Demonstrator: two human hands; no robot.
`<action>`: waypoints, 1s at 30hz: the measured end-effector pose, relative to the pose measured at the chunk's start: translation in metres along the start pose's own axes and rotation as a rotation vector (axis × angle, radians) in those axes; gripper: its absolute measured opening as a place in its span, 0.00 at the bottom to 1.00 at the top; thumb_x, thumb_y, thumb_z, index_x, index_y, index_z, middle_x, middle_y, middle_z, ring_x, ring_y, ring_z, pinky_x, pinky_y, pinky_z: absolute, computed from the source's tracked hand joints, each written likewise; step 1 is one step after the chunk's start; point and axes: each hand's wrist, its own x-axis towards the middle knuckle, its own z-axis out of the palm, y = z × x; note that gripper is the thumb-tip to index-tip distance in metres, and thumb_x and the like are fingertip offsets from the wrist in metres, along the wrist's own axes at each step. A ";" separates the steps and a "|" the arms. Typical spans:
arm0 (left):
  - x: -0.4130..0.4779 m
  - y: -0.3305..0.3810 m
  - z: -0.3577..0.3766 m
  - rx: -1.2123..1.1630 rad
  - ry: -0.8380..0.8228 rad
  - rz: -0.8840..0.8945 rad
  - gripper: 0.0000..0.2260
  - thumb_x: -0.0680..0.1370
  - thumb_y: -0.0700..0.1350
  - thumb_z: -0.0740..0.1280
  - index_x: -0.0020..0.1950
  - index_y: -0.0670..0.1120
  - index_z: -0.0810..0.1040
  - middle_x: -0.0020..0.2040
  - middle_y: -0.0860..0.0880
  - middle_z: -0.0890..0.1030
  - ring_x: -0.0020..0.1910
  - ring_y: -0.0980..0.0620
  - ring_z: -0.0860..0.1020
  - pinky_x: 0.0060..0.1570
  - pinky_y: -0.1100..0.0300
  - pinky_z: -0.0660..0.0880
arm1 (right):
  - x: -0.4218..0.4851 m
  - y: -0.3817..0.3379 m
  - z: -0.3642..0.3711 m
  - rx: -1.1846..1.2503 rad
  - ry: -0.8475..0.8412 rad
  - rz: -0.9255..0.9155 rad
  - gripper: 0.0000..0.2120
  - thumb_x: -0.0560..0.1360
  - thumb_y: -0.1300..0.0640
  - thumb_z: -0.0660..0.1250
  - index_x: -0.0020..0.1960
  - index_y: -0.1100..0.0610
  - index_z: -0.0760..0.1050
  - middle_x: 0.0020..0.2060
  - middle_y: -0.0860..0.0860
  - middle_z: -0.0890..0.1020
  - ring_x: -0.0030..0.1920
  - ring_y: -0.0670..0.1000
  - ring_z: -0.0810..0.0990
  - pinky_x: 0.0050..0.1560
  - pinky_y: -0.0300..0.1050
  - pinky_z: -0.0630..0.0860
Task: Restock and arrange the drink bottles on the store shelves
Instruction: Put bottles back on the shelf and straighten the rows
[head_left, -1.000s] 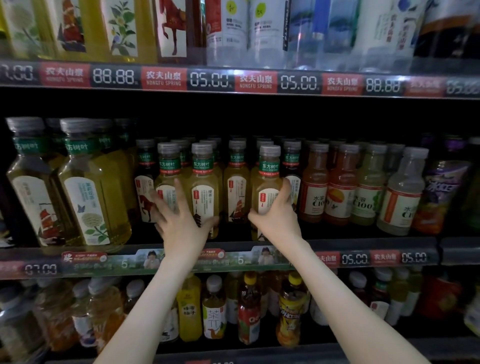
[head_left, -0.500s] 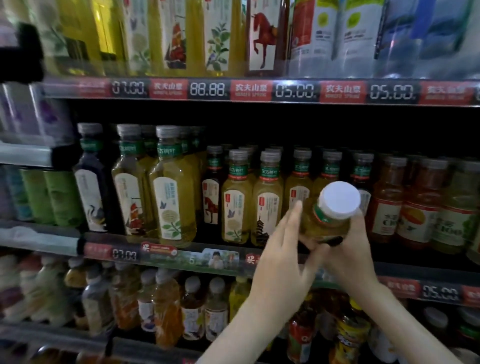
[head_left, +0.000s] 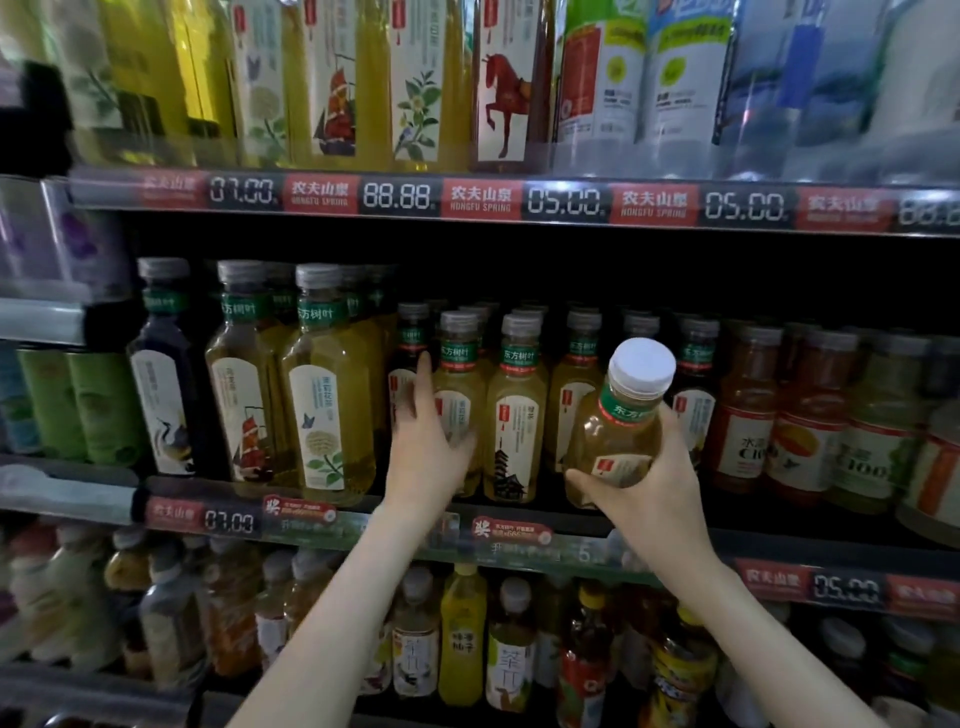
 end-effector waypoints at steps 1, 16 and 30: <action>0.007 0.003 -0.001 -0.017 -0.055 -0.048 0.43 0.76 0.47 0.69 0.77 0.57 0.39 0.76 0.40 0.57 0.68 0.39 0.69 0.62 0.49 0.70 | 0.001 0.002 0.000 0.002 -0.002 0.031 0.47 0.62 0.55 0.81 0.74 0.51 0.58 0.68 0.49 0.69 0.67 0.47 0.68 0.66 0.44 0.68; -0.023 0.000 0.009 -0.240 0.289 -0.159 0.35 0.74 0.44 0.72 0.74 0.43 0.55 0.61 0.50 0.69 0.58 0.52 0.71 0.53 0.60 0.69 | 0.001 0.027 0.000 0.029 0.043 0.123 0.47 0.63 0.56 0.80 0.74 0.51 0.57 0.67 0.49 0.69 0.63 0.44 0.69 0.60 0.39 0.67; -0.001 0.006 0.014 0.055 0.045 -0.171 0.39 0.77 0.54 0.66 0.78 0.45 0.45 0.71 0.38 0.67 0.62 0.38 0.74 0.57 0.48 0.75 | 0.009 0.025 -0.011 0.037 0.049 0.183 0.44 0.63 0.55 0.81 0.71 0.50 0.59 0.62 0.46 0.73 0.60 0.45 0.73 0.58 0.41 0.70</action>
